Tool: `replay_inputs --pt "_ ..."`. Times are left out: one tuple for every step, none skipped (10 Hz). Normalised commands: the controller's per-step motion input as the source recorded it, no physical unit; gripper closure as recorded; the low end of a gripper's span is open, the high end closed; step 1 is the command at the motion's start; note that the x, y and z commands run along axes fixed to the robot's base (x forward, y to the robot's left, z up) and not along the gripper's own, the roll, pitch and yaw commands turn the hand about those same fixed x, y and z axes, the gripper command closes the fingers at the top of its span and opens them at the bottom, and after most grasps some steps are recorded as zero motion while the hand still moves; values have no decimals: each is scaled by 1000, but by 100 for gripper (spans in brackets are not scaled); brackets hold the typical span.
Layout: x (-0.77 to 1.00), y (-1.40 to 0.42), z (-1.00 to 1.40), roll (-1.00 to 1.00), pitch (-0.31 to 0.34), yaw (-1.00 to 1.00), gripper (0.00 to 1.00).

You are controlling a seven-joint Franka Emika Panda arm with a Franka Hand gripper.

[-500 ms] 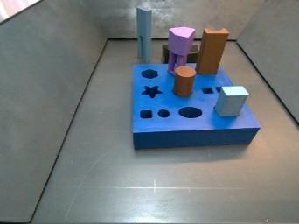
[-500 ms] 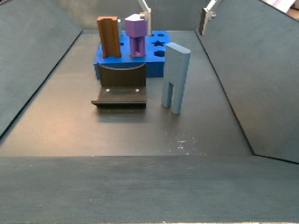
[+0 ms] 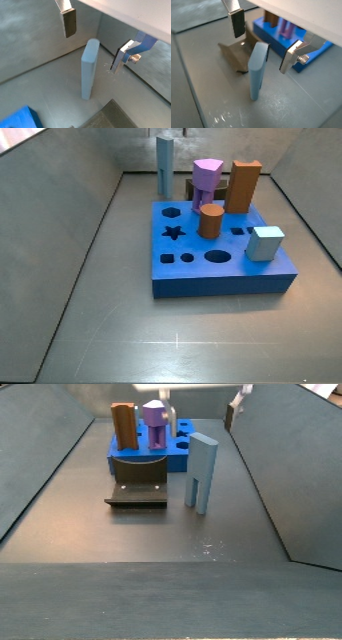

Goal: Pick up the square-circle object. Move up. Rotate the square-circle object. Move to above the board. Insert the square-circle object.
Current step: Pick up the square-circle object.

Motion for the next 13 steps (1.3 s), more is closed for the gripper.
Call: replay_inputs --pt "0 23 -526 0 -64 886 0" --pt "0 71 -386 0 -51 817 0" --pt "0 60 -231 0 -20 594 0" --pt "0 103 -217 0 -21 486 0" --pt "0 40 -186 -14 -19 426 0" --pt "0 20 -231 -37 -23 386 0" --pt "0 0 -206 -63 -26 334 0" --pt "-17 0 -226 -71 -43 323 0" --pt "-80 0 -189 -60 -51 229 0" --pt "0 0 0 0 0 0 0" --pt "0 0 0 0 0 0 100" --pt "0 0 0 0 0 0 100" --pt "0 0 0 0 0 0 100"
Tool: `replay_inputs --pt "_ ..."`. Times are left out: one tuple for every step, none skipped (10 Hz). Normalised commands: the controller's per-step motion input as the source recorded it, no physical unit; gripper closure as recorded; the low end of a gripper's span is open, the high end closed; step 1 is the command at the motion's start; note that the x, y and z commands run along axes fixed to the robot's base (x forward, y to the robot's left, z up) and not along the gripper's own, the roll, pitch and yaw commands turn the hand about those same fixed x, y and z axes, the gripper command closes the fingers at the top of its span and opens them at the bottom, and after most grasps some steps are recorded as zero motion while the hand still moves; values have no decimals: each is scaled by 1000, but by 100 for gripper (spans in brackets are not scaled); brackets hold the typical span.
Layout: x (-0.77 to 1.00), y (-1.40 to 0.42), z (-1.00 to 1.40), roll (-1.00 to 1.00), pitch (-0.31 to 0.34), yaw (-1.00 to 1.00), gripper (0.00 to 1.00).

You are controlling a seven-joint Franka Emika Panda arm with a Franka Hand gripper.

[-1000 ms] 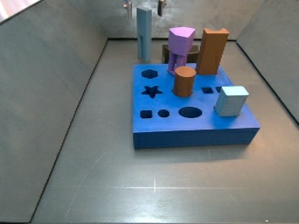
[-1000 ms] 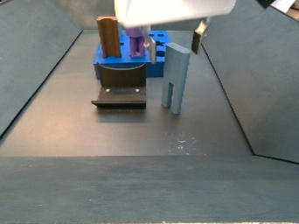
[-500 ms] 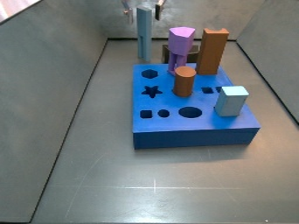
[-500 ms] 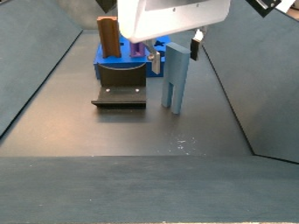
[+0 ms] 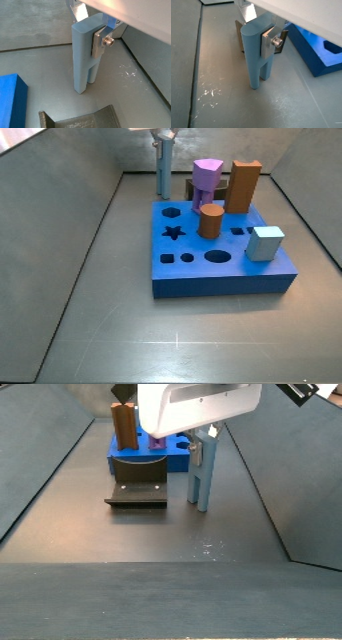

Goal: Pick up the square-circle object. Move up. Rotate the square-circle object. Move to above the board. Insert the square-circle object.
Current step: Pick up the square-circle object.

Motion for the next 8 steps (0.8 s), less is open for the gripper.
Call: replay_inputs --pt "0 0 0 0 0 0 100" --pt "0 0 0 0 0 0 100" --pt "0 0 0 0 0 0 100" --pt "0 0 0 0 0 0 100" --pt "0 0 0 0 0 0 100" --pt "0 0 0 0 0 0 100" --pt "0 0 0 0 0 0 100" --pt "0 0 0 0 0 0 100"
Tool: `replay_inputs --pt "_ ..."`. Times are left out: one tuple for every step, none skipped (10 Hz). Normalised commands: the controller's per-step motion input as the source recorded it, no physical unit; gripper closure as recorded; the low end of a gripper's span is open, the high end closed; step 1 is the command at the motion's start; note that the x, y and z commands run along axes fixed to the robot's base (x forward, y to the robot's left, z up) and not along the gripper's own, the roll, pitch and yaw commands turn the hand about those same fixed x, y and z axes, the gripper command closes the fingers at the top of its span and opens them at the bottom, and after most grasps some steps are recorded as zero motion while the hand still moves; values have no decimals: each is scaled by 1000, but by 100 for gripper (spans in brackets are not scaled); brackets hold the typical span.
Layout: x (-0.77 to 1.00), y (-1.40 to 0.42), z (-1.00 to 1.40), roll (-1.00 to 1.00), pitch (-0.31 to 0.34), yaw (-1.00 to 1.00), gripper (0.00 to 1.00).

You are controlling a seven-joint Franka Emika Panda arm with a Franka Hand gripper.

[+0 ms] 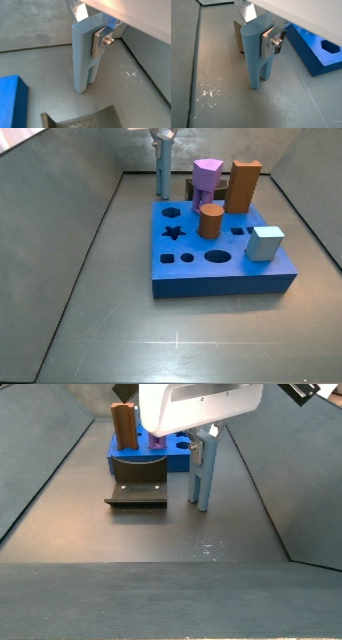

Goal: Pick up the square-circle object. Move up. Rotate the square-circle object. Move to above the board. Insert the square-circle object.
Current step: Move up, then rotate the square-circle object.

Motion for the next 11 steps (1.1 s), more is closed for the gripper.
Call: replay_inputs --pt "0 0 833 0 0 0 100" --pt "0 44 824 4 -3 46 100" --pt "-7 41 678 13 17 40 100" --pt "-3 26 525 24 31 26 100" --pt "0 19 357 34 48 19 100" --pt "7 16 186 44 64 14 100" --pt "-436 -778 1000 0 0 0 100" --pt "-461 -798 1000 6 5 0 100" --pt "-387 -643 929 31 -45 13 100" --pt "-238 -368 740 61 -38 22 100" --pt "-122 -173 576 75 0 23 100"
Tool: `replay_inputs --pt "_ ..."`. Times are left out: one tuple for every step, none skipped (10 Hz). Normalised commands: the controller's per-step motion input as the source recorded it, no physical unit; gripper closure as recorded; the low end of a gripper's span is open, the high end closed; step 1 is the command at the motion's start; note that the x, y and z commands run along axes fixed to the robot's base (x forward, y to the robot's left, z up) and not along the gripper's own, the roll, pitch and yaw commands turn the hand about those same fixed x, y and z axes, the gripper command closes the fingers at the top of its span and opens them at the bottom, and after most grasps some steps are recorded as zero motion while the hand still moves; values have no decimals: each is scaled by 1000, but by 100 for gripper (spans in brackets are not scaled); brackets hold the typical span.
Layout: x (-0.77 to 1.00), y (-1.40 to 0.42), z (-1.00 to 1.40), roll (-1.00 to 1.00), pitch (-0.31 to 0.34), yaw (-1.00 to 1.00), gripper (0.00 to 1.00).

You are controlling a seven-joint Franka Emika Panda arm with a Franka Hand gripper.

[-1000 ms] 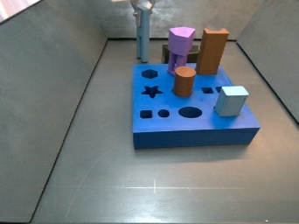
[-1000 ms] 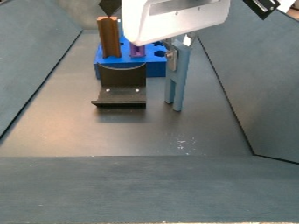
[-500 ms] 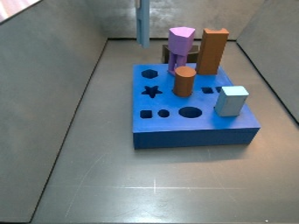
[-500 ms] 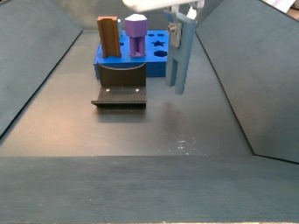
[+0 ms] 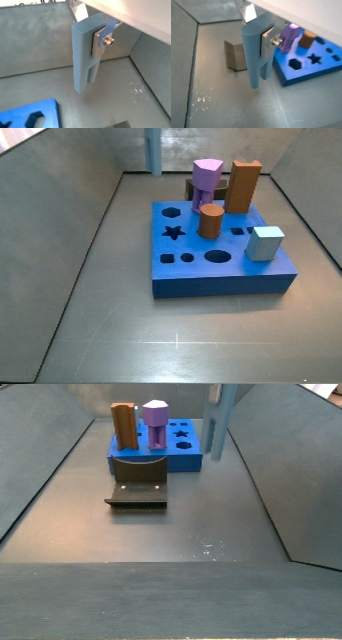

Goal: Pick up the square-circle object. Move up. Rotate the square-circle object. Move to above the board. Insert the square-circle object.
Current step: Rotate the square-circle object.

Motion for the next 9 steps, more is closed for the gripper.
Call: replay_inputs --pt "-49 -84 388 73 49 23 100" --pt "0 0 0 8 -10 -1000 100" --pt "30 25 -120 1 -11 -1000 100" --pt "35 39 -89 -12 -20 -1000 100" --pt "29 27 -57 -15 -26 -1000 100" --pt "20 18 -36 -20 -27 -1000 100" --pt "17 15 -33 -24 -29 -1000 100" --pt "15 15 -31 -30 -32 -1000 100" --pt "12 13 -30 -31 -28 -797 100"
